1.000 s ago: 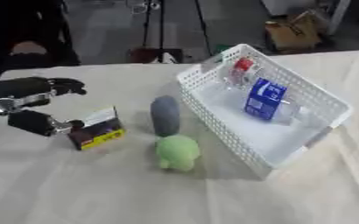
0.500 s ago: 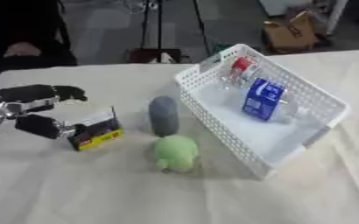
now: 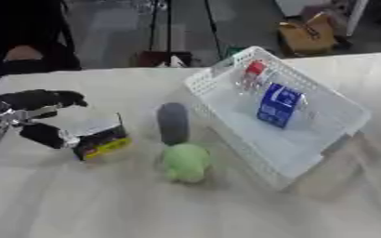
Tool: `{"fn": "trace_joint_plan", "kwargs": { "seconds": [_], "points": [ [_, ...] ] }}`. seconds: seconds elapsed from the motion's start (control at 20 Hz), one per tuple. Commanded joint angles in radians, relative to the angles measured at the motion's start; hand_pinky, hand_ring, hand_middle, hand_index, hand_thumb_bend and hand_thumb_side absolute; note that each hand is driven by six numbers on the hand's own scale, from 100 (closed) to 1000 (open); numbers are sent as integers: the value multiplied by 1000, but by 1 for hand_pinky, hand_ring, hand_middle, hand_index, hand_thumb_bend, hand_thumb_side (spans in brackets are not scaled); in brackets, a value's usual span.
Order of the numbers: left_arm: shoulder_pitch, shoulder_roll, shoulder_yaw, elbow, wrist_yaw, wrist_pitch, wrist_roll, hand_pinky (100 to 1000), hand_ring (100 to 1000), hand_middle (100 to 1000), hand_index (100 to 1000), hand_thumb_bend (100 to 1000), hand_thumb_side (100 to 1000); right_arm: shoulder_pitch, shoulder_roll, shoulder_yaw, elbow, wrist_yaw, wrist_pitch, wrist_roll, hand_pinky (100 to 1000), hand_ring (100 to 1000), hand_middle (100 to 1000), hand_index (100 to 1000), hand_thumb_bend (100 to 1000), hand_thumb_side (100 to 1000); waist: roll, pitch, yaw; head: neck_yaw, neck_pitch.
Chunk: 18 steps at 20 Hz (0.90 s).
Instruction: Pick up objects on the table and place them in the box.
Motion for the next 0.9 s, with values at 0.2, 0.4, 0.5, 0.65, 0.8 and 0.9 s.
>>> {"fn": "trace_joint_plan", "kwargs": {
  "seconds": [0.2,0.4,0.5,0.65,0.8,0.9],
  "points": [
    [-27,10,17,37,-32,-14,11,951,1000,1000,1000,505,774,-15,-14,3,-17,-7,-1,3,750,739,681,800,100,1000,-1,-14,-2,8,-12],
    [-36,4,19,67,-32,-15,2,950,1000,1000,1000,500,781,-17,-12,3,-17,-7,-2,2,750,740,681,800,100,1000,-1,-13,-5,12,-15],
    [-42,0,20,82,-35,-15,-2,950,1000,1000,1000,504,786,-18,-11,4,-17,-7,-3,2,750,740,682,800,100,1000,-1,-13,-6,14,-17],
    [-50,-3,20,105,-34,-19,-14,951,1000,1000,1000,507,791,-20,-10,4,-17,-7,-3,1,750,740,682,800,100,1000,-1,-13,-8,16,-18],
    [-56,-6,20,118,-39,-20,-16,950,1000,1000,1000,506,792,-20,-9,5,-17,-9,-3,0,750,740,681,799,100,1000,0,-12,-8,18,-19],
    [-60,-9,19,129,-43,-20,-19,950,1000,1000,1000,504,795,-21,-8,6,-17,-9,-4,1,750,740,681,799,100,1000,0,-11,-9,20,-20]
  ]
}}
